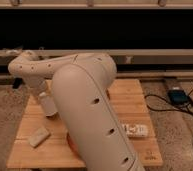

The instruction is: Place the ceramic cup over the eraser

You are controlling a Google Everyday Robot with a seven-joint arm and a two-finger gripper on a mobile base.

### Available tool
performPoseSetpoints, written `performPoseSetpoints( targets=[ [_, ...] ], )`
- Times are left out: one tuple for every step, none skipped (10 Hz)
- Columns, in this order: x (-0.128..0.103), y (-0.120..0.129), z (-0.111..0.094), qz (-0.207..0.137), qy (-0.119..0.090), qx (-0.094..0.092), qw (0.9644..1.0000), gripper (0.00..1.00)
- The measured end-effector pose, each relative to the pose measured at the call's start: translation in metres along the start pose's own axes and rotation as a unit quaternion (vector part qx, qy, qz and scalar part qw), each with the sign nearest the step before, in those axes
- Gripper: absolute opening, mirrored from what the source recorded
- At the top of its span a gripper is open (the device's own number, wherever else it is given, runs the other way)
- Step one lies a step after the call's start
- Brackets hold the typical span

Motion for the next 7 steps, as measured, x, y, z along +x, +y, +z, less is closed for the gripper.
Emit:
performPoseSetpoints(
  targets=[
    [0.001,-0.009,-0.005,0.009,-0.001,-0.011,0.9999,0.80],
    [0.000,-0.013,-0.014,0.014,-0.008,-0.025,0.9995,0.80],
    [-0.001,-0.012,-0.019,0.014,-0.015,-0.033,0.9993,0.80],
    [-0.001,-0.014,-0.029,0.015,-0.024,-0.040,0.9988,0.80],
    [0.000,-0.015,-0.040,0.012,-0.035,-0.047,0.9982,0.80],
    [0.001,-0.019,-0.052,0.011,-0.046,-0.055,0.9974,0.80],
    [0.002,-0.021,-0.060,0.012,-0.054,-0.062,0.9965,0.80]
  ],
)
